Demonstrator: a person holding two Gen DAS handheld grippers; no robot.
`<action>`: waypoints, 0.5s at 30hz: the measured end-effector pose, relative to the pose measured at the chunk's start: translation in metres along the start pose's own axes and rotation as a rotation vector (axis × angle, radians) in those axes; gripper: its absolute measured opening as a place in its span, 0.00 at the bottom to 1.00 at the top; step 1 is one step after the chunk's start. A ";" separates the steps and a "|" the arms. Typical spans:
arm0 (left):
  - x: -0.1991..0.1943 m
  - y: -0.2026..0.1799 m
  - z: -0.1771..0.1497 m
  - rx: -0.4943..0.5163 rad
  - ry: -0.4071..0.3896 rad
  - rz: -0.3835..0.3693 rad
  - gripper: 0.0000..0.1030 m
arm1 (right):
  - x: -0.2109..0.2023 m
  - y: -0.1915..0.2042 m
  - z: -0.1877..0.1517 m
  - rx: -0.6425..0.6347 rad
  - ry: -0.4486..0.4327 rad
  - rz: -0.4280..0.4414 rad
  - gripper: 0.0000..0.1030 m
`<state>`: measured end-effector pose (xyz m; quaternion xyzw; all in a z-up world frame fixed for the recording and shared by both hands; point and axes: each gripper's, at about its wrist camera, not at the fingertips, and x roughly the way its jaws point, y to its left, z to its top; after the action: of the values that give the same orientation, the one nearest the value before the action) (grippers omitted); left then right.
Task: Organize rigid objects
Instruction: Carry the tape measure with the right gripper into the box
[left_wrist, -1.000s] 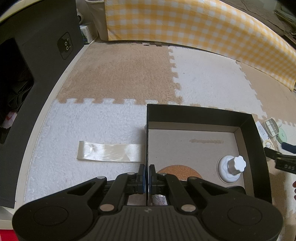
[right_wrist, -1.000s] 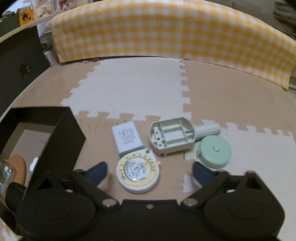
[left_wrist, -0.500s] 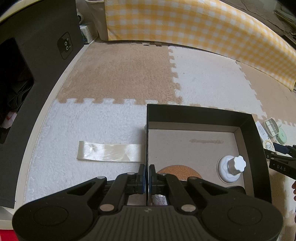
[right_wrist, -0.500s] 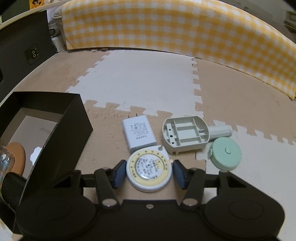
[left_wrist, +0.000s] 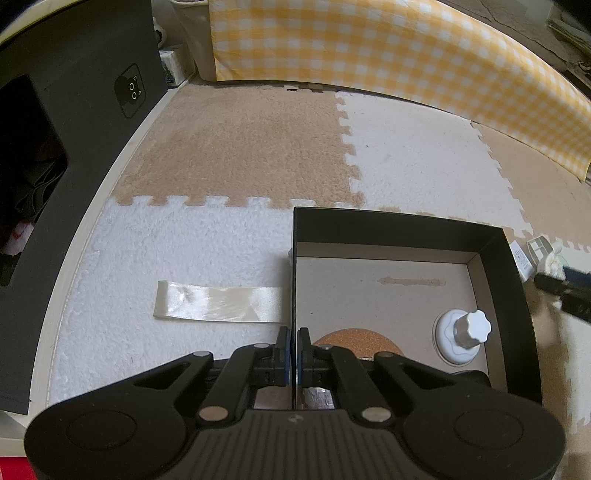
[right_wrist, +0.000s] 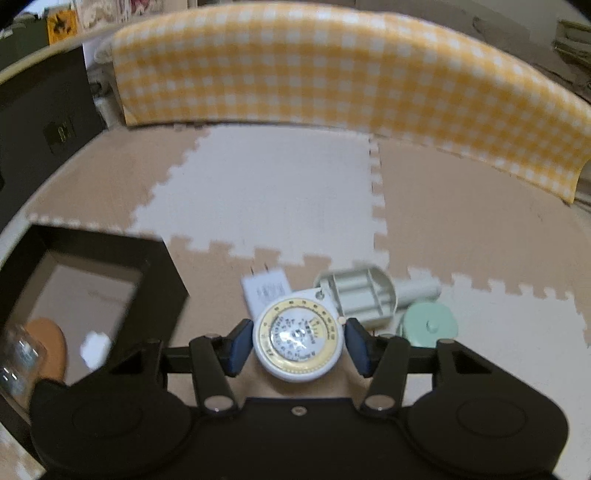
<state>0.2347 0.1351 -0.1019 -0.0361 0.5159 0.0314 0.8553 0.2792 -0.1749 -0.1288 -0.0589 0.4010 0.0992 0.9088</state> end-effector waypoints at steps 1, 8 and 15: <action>0.000 0.000 0.000 0.000 0.000 0.000 0.02 | -0.005 0.002 0.004 0.002 -0.015 0.008 0.54; 0.000 0.000 0.000 0.000 0.000 0.000 0.02 | -0.036 0.029 0.028 -0.019 -0.125 0.105 0.54; -0.002 0.002 0.001 -0.006 0.001 -0.007 0.02 | -0.034 0.077 0.035 -0.128 -0.113 0.205 0.54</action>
<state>0.2349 0.1372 -0.1000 -0.0405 0.5163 0.0297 0.8549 0.2646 -0.0974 -0.0820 -0.0697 0.3461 0.2198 0.9094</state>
